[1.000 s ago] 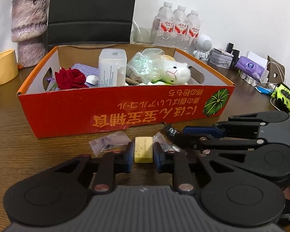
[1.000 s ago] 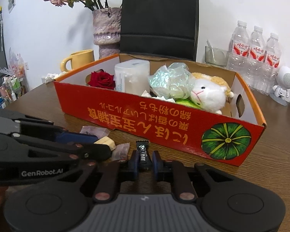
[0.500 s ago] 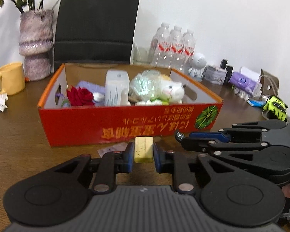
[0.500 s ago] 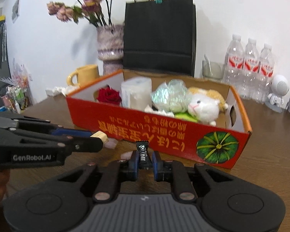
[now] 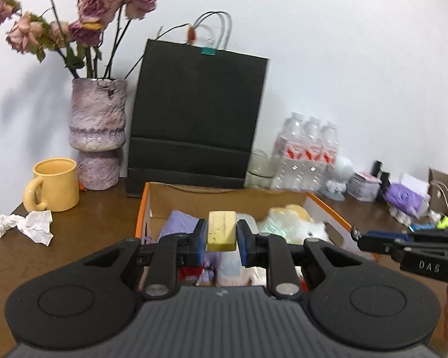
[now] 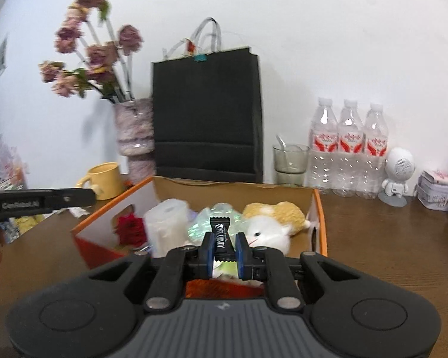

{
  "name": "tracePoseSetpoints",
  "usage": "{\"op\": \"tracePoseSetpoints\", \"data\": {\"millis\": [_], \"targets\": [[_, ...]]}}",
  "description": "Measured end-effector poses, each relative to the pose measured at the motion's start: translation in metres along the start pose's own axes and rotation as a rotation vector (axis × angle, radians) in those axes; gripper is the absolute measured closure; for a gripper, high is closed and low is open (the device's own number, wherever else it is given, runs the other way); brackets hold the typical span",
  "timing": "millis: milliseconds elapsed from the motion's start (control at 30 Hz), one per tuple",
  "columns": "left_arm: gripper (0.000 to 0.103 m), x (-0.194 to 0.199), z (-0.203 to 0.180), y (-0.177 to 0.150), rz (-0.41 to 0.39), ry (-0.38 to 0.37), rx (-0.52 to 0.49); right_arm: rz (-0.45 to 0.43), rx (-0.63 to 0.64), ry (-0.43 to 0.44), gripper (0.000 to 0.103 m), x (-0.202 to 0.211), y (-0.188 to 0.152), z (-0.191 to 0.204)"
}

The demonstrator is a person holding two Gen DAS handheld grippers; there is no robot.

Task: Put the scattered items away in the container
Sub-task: 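Lower the black packet and yellow block into the box and release both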

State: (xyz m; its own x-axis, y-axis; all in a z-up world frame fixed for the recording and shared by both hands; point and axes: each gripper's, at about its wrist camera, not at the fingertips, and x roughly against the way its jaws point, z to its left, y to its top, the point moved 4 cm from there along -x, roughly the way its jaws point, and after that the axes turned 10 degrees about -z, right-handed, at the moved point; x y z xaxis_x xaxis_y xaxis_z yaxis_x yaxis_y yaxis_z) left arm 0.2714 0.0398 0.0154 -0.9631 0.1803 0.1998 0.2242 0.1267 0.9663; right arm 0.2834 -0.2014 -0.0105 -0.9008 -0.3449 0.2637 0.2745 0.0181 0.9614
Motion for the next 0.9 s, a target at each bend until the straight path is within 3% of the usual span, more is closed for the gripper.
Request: {"op": "tracePoseSetpoints", "data": {"millis": [267,467,500,533,567,600,633,667,733,800,900], "targets": [[0.082,-0.045,0.013,-0.020,0.085,0.013,-0.022,0.119,-0.053,-0.045,0.090,-0.071,-0.012,-0.018],[0.081,-0.065,0.019,-0.029,0.122,0.019,-0.047,0.163,-0.026,-0.044,0.089,-0.090,-0.021,-0.018],[0.079,-0.066,0.019,-0.030,0.123,0.015,-0.047,0.170,-0.027,-0.040,0.088,-0.092,-0.022,-0.018],[0.069,-0.067,0.019,-0.030,0.124,0.012,-0.048,0.171,-0.031,-0.039,0.086,-0.092,-0.022,-0.018],[0.058,-0.066,0.019,-0.030,0.123,0.011,-0.050,0.171,-0.035,-0.038,0.075,-0.092,-0.022,-0.019],[0.037,-0.066,0.018,-0.029,0.119,0.015,-0.057,0.170,-0.037,-0.039,0.058,-0.092,-0.022,-0.019],[0.022,-0.065,0.016,-0.028,0.110,0.017,-0.071,0.164,-0.039,-0.042,0.048,-0.090,-0.021,-0.020],[0.018,-0.063,0.014,-0.027,0.099,0.020,-0.086,0.156,-0.039,-0.045,0.034,-0.090,-0.019,-0.021],[0.000,-0.060,0.012,-0.023,0.078,0.029,-0.105,0.142,-0.029,-0.048,0.023,-0.087,-0.017,-0.021],[0.000,-0.057,0.009,-0.021,0.060,0.038,-0.119,0.132,-0.020,-0.050,0.010,-0.085,-0.015,-0.020],[0.000,-0.058,0.006,-0.022,0.069,0.040,-0.126,0.125,0.005,-0.062,0.007,-0.083,-0.013,-0.016]]}}
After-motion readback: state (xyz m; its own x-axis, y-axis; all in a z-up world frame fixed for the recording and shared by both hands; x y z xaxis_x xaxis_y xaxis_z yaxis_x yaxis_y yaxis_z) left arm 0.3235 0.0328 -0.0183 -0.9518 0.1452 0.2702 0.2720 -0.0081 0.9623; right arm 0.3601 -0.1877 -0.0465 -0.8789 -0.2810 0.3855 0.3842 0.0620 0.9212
